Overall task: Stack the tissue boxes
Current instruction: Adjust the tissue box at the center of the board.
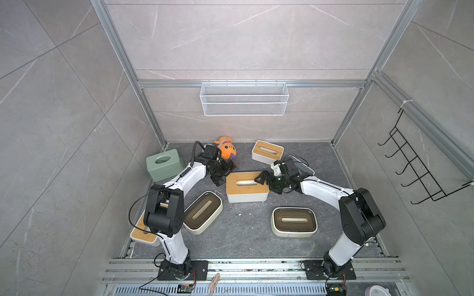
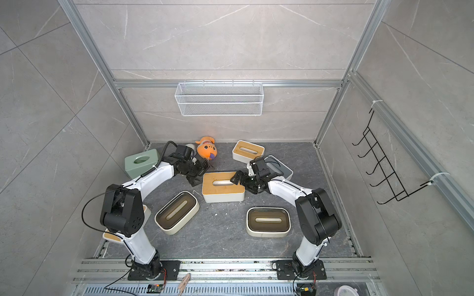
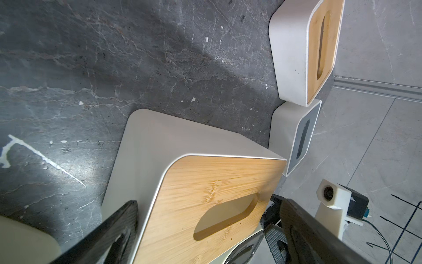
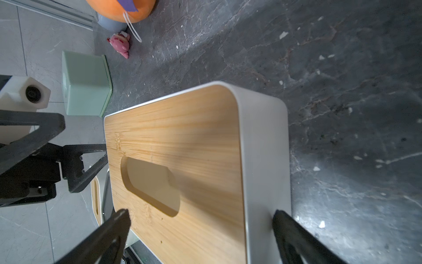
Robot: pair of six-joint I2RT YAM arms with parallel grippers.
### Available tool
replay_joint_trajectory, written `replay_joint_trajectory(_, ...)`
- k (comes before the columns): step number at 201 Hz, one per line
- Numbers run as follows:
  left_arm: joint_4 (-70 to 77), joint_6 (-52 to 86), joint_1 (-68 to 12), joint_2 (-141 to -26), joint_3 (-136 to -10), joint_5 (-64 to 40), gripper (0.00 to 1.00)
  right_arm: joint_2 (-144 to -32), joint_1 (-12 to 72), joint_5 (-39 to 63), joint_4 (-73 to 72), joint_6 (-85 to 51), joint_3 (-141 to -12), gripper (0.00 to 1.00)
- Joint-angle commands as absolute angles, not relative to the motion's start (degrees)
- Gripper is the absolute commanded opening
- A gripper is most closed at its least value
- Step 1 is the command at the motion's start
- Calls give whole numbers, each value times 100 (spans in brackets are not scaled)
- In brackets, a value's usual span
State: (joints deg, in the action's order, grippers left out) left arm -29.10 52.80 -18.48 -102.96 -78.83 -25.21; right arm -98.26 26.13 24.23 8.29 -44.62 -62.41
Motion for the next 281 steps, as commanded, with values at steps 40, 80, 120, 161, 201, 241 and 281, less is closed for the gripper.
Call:
replay_joint_trajectory(40,-3068,5144,-1785,-10459,-8211,-2646,99,-9977,2677,2334,758,-4673,-6518,100)
replay_joint_trajectory(80,-3403,4940,-1723,-10413,-8429,-2432,99,-9841,2618,1881,982,-4857,-6514,100)
replay_joint_trajectory(120,-4407,4280,-1695,-10012,-9002,-1376,99,-9464,2475,1193,1500,-4928,-6571,100)
replay_joint_trajectory(161,-5100,4017,-1241,-9174,-9073,-518,99,-8835,2469,769,1896,-4533,-6538,100)
replay_joint_trajectory(201,-5422,4365,-293,-8669,-9020,-194,100,-8282,2475,808,2053,-3989,-6402,100)
replay_joint_trajectory(241,-5306,5495,1012,-8885,-9041,-485,94,-7952,2478,1184,2103,-3677,-6309,100)
replay_joint_trajectory(281,-4990,6296,1729,-9650,-9425,-292,85,-7548,2517,1309,1708,-4001,-6108,100)
